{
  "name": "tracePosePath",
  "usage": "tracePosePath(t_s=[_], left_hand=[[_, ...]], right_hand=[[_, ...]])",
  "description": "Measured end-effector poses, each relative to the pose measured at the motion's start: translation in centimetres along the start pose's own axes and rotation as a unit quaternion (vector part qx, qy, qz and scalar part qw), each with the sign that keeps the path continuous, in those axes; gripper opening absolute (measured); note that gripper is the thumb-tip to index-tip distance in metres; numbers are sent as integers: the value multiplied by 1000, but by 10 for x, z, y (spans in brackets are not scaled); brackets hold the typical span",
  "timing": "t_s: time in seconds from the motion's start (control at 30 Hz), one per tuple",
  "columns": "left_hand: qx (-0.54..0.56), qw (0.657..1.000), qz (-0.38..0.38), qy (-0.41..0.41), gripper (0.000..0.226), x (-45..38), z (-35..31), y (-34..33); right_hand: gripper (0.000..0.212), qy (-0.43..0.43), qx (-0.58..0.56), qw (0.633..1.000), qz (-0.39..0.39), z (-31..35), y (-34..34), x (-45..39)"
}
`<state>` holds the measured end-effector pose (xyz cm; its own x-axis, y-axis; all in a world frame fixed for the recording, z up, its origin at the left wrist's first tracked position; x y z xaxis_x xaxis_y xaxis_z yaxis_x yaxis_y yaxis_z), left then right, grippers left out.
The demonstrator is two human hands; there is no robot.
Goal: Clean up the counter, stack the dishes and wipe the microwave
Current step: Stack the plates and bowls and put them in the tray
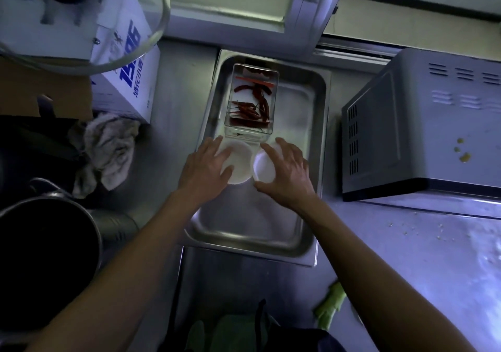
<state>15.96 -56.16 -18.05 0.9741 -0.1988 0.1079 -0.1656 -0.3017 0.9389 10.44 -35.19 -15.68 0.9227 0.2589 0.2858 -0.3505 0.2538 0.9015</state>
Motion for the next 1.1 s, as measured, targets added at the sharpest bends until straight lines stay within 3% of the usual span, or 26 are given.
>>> tracePosePath(t_s=[0.2,0.43,0.63,1.1], left_hand=[[42,996,-70,35,40,41,13,25],[59,994,-49,77,30,69,23,29],[90,989,-68,92,46,76,21,22],[117,988,-80,60,43,78,17,21]], right_hand=[[95,36,14,999,13,53,-13,-20],[94,18,46,997,66,79,-43,-30],[93,-2,67,995,72,77,-56,-32],[94,-36,65,995,61,76,-78,-33]])
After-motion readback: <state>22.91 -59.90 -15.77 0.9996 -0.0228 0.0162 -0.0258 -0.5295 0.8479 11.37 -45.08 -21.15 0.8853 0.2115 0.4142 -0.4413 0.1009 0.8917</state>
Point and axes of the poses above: each hand's wrist, its own x-axis away from the middle knuckle, its own y-axis out of the back of the hand, z = x × y, the point moved 1 cm from there along -x, towards the middle knuckle, and after that the axes turned 15 degrees about -y, right-handed, at the moved point
